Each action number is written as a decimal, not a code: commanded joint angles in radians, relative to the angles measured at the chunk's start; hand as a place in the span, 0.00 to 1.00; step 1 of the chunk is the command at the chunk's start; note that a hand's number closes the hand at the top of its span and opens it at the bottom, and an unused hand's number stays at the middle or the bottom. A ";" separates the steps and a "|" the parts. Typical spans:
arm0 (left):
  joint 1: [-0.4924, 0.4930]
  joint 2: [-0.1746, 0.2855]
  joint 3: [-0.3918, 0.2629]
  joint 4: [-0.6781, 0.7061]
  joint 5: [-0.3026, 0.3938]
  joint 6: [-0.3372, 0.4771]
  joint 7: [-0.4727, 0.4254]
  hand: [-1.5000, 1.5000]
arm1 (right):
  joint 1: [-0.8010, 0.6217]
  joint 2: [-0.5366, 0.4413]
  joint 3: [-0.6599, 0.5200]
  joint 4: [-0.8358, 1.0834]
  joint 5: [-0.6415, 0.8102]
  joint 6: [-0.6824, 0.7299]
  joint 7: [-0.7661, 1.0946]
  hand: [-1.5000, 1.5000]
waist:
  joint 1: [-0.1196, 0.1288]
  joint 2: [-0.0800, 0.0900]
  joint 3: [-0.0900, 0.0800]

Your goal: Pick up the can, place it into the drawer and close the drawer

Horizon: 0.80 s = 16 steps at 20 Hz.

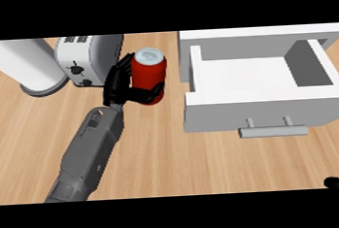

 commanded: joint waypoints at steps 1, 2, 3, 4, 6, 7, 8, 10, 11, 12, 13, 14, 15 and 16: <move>-0.053 -0.016 -0.074 -0.160 0.023 0.067 0.184 1.00 | -0.016 0.027 0.054 0.011 0.061 -0.017 -0.013 0.00 | 0.005 -0.001 0.000; -0.023 -0.016 -0.062 -0.240 0.010 0.040 0.219 1.00 | 0.003 0.050 0.071 0.039 0.115 -0.025 -0.064 0.00 | 0.015 -0.002 0.000; -0.061 -0.011 -0.052 -0.239 0.006 0.061 0.242 1.00 | -0.004 -0.014 -0.020 0.018 -0.007 0.012 -0.021 0.00 | 0.000 0.000 0.000; -0.051 -0.013 -0.072 -0.297 0.008 0.058 0.307 1.00 | 0.043 0.033 0.030 -0.040 0.027 -0.001 -0.009 0.00 | 0.002 -0.002 0.000; -0.136 -0.016 -0.075 -0.257 0.034 0.111 0.321 1.00 | -0.022 -0.008 -0.008 0.024 -0.002 0.000 -0.001 0.00 | -0.008 0.004 0.000; -0.094 -0.016 -0.103 -0.341 0.026 0.115 0.366 1.00 | -0.033 -0.021 -0.003 -0.002 0.003 -0.004 0.041 0.00 | -0.003 0.002 0.000; -0.129 -0.016 -0.094 -0.336 -0.009 0.149 0.377 1.00 | -0.044 -0.043 -0.048 -0.022 -0.049 -0.004 0.067 0.00 | -0.005 0.002 0.000; -0.272 -0.016 -0.073 -0.241 -0.002 0.175 0.405 1.00 | -0.032 -0.041 -0.033 0.004 -0.040 0.021 0.023 0.00 | -0.018 0.006 0.000; -0.208 -0.016 -0.150 -0.271 0.041 0.190 0.387 1.00 | -0.052 -0.009 0.006 0.035 0.046 -0.017 -0.009 0.00 | -0.012 0.006 0.000; -0.285 -0.016 -0.152 -0.297 0.010 0.228 0.505 1.00 | -0.016 0.004 0.022 -0.053 0.016 -0.019 0.066 0.00 | -0.014 0.002 0.000; -0.335 -0.016 -0.121 -0.218 0.014 0.220 0.458 1.00 | -0.012 0.032 0.070 -0.040 0.063 -0.019 0.024 0.00 | -0.019 0.007 0.000; -0.349 -0.014 -0.115 -0.265 -0.019 0.209 0.519 1.00 | 0.011 -0.004 -0.021 -0.007 -0.021 0.013 0.000 0.00 | -0.015 0.004 0.000; -0.362 -0.016 -0.163 -0.284 0.013 0.250 0.528 1.00 | -0.043 0.008 0.020 -0.023 0.031 -0.035 0.050 0.00 | -0.014 0.005 0.000; -0.374 -0.016 -0.150 -0.274 -0.004 0.239 0.546 1.00 | -0.042 0.032 0.045 0.024 0.067 -0.036 -0.010 0.00 | -0.010 0.006 0.000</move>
